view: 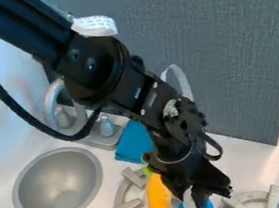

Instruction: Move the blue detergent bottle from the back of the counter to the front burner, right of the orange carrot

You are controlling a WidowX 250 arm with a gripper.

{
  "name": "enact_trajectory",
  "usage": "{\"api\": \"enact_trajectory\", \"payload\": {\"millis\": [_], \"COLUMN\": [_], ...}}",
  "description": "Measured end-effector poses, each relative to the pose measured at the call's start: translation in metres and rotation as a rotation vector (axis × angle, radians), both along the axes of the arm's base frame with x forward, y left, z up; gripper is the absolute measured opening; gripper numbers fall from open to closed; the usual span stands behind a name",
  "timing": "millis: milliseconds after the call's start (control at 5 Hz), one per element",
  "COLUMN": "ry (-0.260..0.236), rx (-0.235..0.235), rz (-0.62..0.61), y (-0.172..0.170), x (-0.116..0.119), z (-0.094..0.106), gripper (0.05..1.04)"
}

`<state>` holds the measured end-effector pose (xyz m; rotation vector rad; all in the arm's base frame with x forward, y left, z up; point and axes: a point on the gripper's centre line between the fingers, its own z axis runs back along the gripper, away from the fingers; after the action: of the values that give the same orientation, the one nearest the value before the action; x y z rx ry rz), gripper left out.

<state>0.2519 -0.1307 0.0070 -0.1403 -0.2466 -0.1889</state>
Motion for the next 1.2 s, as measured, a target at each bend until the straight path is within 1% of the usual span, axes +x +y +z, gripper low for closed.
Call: {"api": "enact_trajectory", "payload": {"millis": [200, 400, 600, 800, 1000, 1200], "ry": [0.036, 0.019, -0.001, 0.046, 0.062, 0.064], "rx": [0.018, 0.017, 0.011, 0.032, 0.042, 0.046], "rz": [0.005, 0.021, 0.038, 0.048, 0.045, 0.033], "y": [0.002, -0.002, -0.007, -0.004, -0.003, -0.003], "x": [-0.003, 0.008, 0.020, 0.014, 0.012, 0.011], "z": [-0.012, -0.013, -0.013, -0.026, -0.026, -0.026], "gripper": [0.410, 0.410, 0.491, 0.811, 1.009, 1.008]}}
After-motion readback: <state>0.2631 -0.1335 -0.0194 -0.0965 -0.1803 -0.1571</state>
